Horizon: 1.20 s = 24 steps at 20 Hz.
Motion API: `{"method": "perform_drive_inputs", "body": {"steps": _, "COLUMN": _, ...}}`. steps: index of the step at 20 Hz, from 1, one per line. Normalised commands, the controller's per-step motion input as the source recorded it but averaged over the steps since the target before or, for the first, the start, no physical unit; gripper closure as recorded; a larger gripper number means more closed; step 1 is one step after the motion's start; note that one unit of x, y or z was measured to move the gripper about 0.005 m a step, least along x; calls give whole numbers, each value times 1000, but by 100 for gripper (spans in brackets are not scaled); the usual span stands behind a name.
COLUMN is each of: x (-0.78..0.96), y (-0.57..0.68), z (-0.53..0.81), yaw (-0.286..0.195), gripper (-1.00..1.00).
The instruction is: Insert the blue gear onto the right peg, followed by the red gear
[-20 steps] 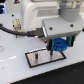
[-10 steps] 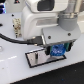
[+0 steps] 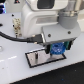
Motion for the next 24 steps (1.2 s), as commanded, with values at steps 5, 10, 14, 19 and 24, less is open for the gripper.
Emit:
{"method": "perform_drive_inputs", "body": {"steps": 5, "x": 53, "y": -74, "z": 79, "yaw": 0, "gripper": 100}}
{"method": "perform_drive_inputs", "body": {"steps": 10, "x": 112, "y": -159, "z": -66, "yaw": 0, "gripper": 100}}
{"method": "perform_drive_inputs", "body": {"steps": 14, "x": 97, "y": -170, "z": -39, "yaw": 0, "gripper": 100}}
{"method": "perform_drive_inputs", "body": {"steps": 19, "x": 128, "y": -197, "z": -96, "yaw": 0, "gripper": 100}}
{"method": "perform_drive_inputs", "body": {"steps": 24, "x": 138, "y": -136, "z": -38, "yaw": 0, "gripper": 100}}
